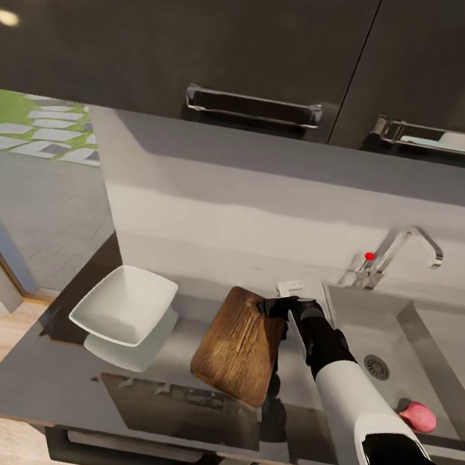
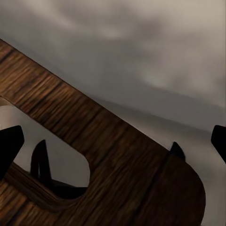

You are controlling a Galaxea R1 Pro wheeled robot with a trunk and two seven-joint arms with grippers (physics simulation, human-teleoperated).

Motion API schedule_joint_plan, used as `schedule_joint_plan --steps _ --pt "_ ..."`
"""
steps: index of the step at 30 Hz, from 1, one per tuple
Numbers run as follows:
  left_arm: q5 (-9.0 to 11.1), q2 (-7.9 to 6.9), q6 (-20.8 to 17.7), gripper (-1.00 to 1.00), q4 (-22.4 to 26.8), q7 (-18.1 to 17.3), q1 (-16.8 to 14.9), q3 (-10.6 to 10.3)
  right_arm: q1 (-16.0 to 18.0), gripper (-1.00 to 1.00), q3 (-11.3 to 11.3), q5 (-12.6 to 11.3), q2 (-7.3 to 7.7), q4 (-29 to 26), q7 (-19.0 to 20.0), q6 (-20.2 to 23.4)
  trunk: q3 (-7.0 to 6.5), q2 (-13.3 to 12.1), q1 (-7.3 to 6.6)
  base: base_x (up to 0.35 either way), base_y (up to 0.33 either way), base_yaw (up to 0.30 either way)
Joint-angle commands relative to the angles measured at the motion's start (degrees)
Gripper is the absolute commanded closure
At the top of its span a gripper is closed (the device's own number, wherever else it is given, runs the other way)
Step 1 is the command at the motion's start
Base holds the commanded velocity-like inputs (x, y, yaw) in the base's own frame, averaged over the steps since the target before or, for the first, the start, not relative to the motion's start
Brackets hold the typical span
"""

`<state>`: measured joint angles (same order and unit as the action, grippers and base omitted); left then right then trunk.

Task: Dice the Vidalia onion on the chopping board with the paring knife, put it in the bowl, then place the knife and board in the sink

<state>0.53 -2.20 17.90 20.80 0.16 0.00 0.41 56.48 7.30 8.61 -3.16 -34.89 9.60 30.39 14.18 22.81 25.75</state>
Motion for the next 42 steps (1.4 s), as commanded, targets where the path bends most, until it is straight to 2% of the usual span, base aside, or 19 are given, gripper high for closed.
schedule_joint_plan --steps 1,22,42 --pt "0.05 0.00 0.12 -1.00 0.04 0.02 0.00 0.03 0.03 -1.00 -0.01 0.61 0.00 -0.09 0.40 0.28 0.16 0.11 0.03 0.000 0.000 0.000" --pt "0.08 0.09 0.12 -1.00 -0.36 0.02 0.00 0.11 0.03 -1.00 -0.01 0.61 0.07 -0.09 0.41 0.28 1.26 0.11 0.03 0.000 0.000 0.000" --pt "0.08 0.09 0.12 -1.00 -0.50 0.02 0.00 0.12 0.03 -1.00 -0.01 0.61 0.08 -0.09 0.40 0.28 1.33 0.11 0.03 0.000 0.000 0.000"
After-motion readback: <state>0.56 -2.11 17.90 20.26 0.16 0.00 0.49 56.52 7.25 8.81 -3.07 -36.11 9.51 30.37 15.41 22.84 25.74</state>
